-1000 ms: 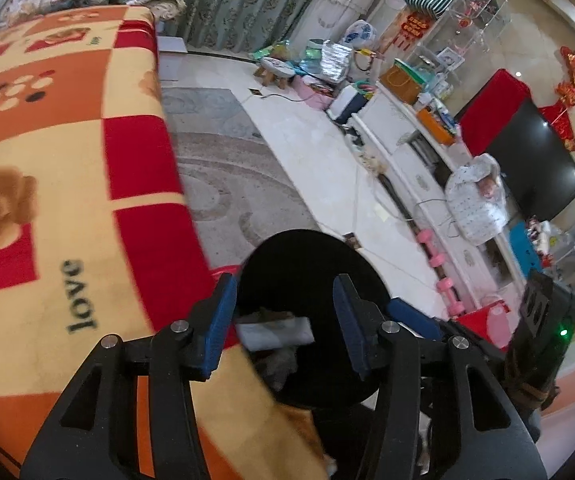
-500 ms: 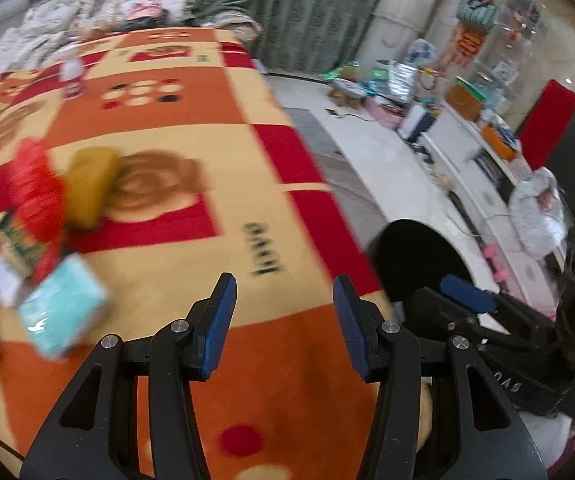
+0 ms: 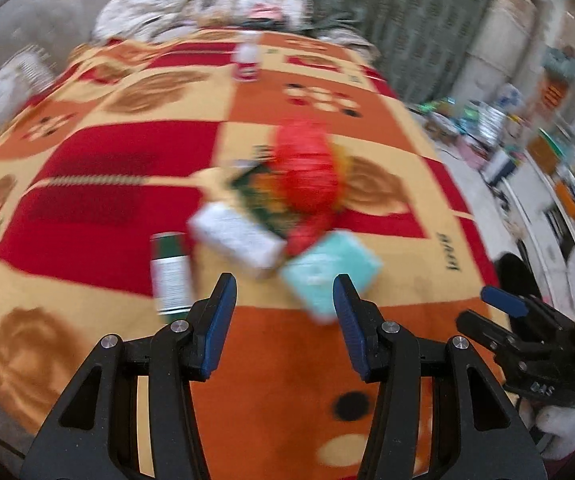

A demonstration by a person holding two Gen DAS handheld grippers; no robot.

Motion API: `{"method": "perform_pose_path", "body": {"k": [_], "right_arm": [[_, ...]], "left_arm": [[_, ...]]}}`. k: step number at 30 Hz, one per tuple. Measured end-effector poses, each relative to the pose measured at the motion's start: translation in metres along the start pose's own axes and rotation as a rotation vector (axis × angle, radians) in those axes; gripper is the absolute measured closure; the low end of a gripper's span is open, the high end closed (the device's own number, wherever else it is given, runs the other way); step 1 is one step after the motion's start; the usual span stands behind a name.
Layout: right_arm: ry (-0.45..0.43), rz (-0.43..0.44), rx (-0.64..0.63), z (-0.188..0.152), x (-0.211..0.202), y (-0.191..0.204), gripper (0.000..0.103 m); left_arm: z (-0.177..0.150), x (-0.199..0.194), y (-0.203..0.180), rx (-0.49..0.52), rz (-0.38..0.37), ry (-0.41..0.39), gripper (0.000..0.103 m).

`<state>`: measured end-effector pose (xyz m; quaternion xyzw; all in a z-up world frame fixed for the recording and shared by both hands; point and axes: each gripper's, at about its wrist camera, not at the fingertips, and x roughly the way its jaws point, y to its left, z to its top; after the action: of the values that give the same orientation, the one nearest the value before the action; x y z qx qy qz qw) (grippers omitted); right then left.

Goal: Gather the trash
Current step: 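Grasp the small green medicine box with the left tool while the right tool grasps the teal tissue pack, then carry both items over the black bin and open both tools to drop them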

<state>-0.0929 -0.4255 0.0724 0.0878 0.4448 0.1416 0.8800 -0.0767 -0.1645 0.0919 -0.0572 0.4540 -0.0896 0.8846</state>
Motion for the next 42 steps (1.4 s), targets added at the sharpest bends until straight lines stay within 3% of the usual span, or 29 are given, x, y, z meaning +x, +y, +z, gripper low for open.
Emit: {"method": "perform_pose_path", "body": {"k": [4,9,15,19,21,22,23,26,35,42], "right_arm": [[0.028,0.051,-0.098,0.013,0.026,0.039,0.023],[0.068,0.112,-0.215,0.031,0.061,0.076,0.015],[0.137,0.096,-0.338,0.040,0.100,0.099,0.014],[0.165,0.066,-0.364,0.041,0.118,0.100,0.014],[0.170,0.081,-0.336,0.041,0.125,0.097,0.014],[0.168,0.091,-0.320,0.041,0.125,0.094,0.016],[0.164,0.106,-0.298,0.040,0.126,0.092,0.026],[0.136,0.105,-0.277,0.036,0.119,0.088,0.034],[0.073,0.083,-0.234,0.020,0.066,0.068,0.035],[0.012,0.015,-0.165,0.011,0.019,0.031,0.035]], "left_arm": [[0.000,0.002,0.043,-0.092,0.007,0.018,0.054],[0.001,0.011,0.066,-0.139,-0.008,0.035,0.054],[0.002,0.041,0.070,-0.144,-0.007,0.088,0.054],[0.005,0.054,0.073,-0.140,0.008,0.082,0.054],[0.005,0.056,0.073,-0.133,0.006,0.084,0.060],[0.004,0.057,0.073,-0.132,0.001,0.089,0.080],[0.004,0.058,0.073,-0.127,0.005,0.095,0.081],[0.003,0.051,0.071,-0.117,-0.006,0.085,0.082],[-0.001,0.016,0.027,-0.042,-0.092,0.041,0.082],[-0.006,0.010,-0.044,0.065,-0.167,0.039,0.082]]}}
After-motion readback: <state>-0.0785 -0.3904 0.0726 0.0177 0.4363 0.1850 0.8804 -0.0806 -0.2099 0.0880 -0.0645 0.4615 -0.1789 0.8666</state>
